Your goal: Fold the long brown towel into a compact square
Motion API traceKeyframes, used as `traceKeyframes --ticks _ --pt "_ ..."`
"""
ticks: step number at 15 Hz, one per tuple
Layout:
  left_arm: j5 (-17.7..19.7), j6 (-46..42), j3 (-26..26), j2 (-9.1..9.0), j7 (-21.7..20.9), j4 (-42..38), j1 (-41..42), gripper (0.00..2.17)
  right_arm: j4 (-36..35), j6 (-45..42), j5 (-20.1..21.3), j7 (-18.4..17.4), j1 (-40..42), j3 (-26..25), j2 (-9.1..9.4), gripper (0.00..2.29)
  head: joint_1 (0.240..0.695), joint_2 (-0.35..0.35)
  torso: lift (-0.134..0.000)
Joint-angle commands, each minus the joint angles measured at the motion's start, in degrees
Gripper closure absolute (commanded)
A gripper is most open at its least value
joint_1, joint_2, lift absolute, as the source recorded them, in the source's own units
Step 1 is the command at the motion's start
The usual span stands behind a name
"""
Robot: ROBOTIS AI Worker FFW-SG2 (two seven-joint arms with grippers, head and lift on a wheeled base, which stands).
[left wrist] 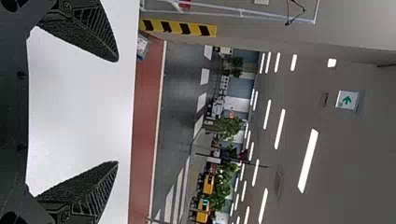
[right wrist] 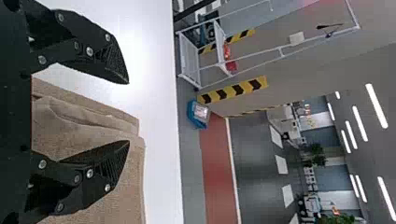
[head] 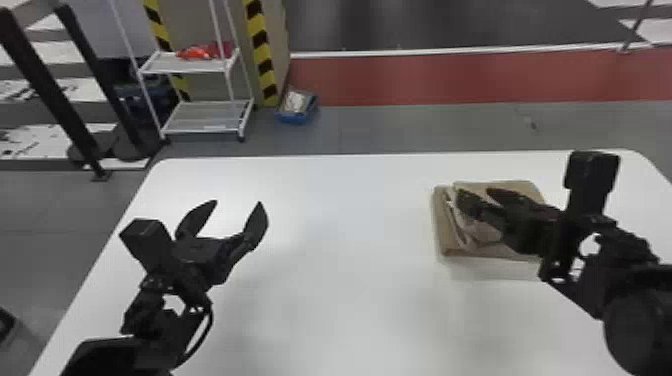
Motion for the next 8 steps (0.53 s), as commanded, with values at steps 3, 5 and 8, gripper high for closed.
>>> traceKeyframes --ticks 3,5,8 --pt "0.0 -0.2 0.0 0.00 0.0 0.2 0.0 0.10 3.3 0.1 5.4 -0.8 -2.4 -2.2 -0.53 1.69 0.695 0.072 -0.125" --pt "0.0 -0.5 0.0 0.00 0.0 0.2 0.0 0.10 8.8 2.5 9.1 -1.0 -5.7 -2.3 -0.62 2.05 0.695 0.047 -0.125" --pt "0.0 -0.5 0.1 0.00 0.0 0.2 0.1 0.10 13.8 2.5 11.2 -0.3 -7.4 0.4 -0.62 2.05 0.695 0.027 -0.125"
